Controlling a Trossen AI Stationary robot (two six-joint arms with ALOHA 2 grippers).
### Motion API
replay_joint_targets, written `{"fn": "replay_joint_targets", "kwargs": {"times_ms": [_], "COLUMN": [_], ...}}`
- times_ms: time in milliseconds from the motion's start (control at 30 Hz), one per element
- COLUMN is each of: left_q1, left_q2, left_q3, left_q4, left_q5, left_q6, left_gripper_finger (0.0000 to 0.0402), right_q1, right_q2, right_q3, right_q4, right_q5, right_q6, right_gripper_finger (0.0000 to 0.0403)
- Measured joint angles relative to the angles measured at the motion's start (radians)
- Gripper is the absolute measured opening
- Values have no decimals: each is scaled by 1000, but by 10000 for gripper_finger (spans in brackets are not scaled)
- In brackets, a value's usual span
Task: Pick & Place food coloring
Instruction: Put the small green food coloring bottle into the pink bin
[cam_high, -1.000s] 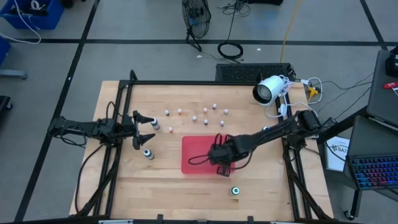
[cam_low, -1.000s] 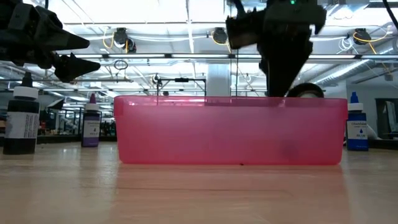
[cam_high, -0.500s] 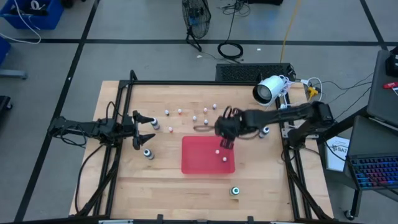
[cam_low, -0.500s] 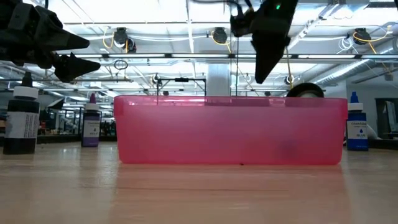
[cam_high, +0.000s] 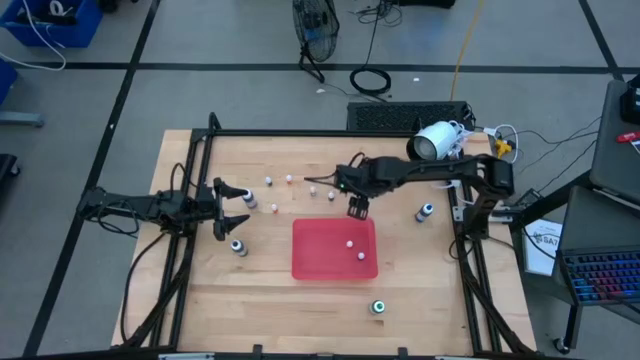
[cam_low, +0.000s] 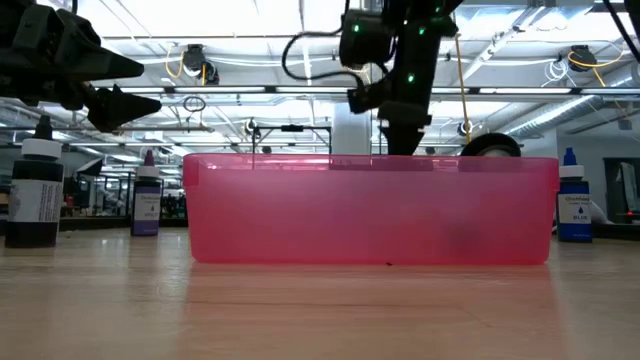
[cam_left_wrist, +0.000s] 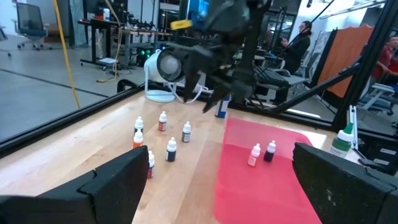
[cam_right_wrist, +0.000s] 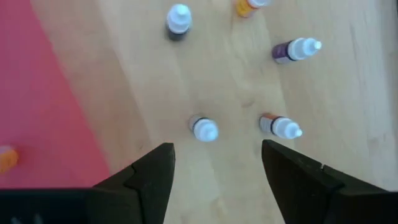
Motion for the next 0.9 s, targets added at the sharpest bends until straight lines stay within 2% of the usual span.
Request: {"fn": "replay_joint_targets", "kwargs": {"times_ms": [167,900], "left_q1": [0,0], "left_q2": [0,0], "left_q3": [0,0], "left_q4": [-2,-2], "left_q5": [0,0], "left_q6": [0,0], "left_gripper_finger": [392,392], "right_q1": [-46,-63], "right_q2": [44,165], "right_q3": [0,0], "right_q4": [20,34], "right_q5": [-87,-85], "right_q6": [0,-45], "right_gripper_finger": [231,231]}}
